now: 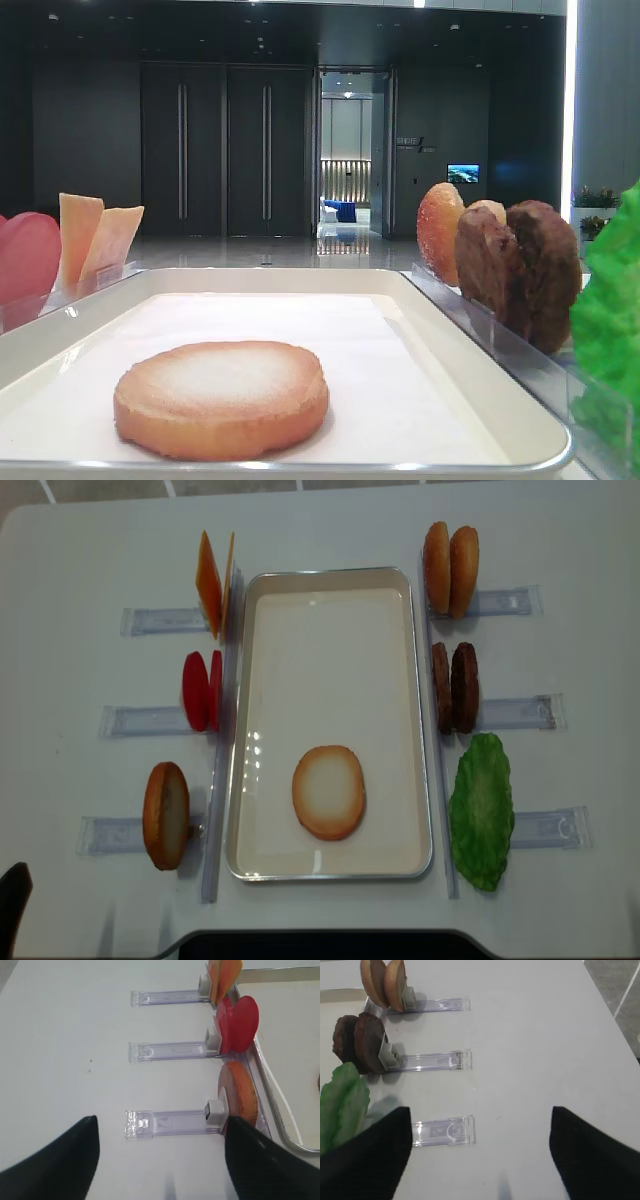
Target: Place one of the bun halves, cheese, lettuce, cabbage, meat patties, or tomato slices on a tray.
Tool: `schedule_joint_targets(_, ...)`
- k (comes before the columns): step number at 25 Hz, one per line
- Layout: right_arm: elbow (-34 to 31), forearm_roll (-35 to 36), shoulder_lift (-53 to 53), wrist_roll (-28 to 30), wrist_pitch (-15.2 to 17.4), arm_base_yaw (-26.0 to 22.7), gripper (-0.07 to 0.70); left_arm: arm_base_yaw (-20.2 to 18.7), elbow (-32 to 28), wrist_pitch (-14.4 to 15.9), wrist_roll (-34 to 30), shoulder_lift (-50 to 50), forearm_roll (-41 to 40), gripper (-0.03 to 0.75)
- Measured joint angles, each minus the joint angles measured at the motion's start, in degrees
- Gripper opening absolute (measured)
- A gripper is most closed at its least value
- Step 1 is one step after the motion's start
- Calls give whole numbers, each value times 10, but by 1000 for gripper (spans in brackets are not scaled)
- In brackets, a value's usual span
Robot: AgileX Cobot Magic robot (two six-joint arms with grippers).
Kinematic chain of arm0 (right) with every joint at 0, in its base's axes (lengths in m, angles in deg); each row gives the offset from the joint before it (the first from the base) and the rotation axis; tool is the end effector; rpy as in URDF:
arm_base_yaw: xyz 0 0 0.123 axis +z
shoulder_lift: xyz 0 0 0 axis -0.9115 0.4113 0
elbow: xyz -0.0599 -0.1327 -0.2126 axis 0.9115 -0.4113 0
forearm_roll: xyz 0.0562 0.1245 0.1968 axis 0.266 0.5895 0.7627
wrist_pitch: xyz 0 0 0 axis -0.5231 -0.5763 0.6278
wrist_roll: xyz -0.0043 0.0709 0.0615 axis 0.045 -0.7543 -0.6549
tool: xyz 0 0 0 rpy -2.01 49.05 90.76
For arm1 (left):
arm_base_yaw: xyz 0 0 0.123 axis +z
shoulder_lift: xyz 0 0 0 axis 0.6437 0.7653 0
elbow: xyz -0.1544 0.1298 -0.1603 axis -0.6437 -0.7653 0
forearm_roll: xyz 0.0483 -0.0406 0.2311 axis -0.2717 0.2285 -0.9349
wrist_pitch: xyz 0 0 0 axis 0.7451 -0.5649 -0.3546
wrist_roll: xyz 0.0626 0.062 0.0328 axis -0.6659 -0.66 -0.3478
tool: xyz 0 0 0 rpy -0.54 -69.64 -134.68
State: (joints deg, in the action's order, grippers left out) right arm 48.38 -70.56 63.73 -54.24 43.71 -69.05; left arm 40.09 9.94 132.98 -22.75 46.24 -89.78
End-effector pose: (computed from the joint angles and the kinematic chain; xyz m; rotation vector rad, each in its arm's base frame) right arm 0.0098 0.0077 0.2656 -0.0160 2.1004 0.0436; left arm 0.0130 0.0036 0.2584 0.0099 2.1096 0.0605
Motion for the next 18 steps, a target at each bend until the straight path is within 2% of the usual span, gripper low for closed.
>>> schedule_joint_targets(18, 0, 0, 0, 0, 0, 0, 538, 0, 0, 0, 0, 0, 0, 597)
